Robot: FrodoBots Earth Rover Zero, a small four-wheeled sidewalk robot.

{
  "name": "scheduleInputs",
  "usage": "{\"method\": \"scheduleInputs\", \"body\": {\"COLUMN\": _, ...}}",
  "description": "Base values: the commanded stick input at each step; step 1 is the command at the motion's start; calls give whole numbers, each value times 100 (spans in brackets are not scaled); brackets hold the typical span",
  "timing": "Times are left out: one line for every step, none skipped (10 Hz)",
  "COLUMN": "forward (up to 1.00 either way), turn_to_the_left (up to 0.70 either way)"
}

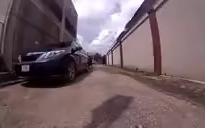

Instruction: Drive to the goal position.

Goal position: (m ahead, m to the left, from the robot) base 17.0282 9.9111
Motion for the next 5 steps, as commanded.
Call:
{"method": "scheduleInputs", "body": {"forward": 70, "turn_to_the_left": 2}}
{"method": "scheduleInputs", "body": {"forward": 70, "turn_to_the_left": 2}}
{"method": "scheduleInputs", "body": {"forward": 70, "turn_to_the_left": 2}}
{"method": "scheduleInputs", "body": {"forward": 70, "turn_to_the_left": 2}}
{"method": "scheduleInputs", "body": {"forward": 70, "turn_to_the_left": 2}}
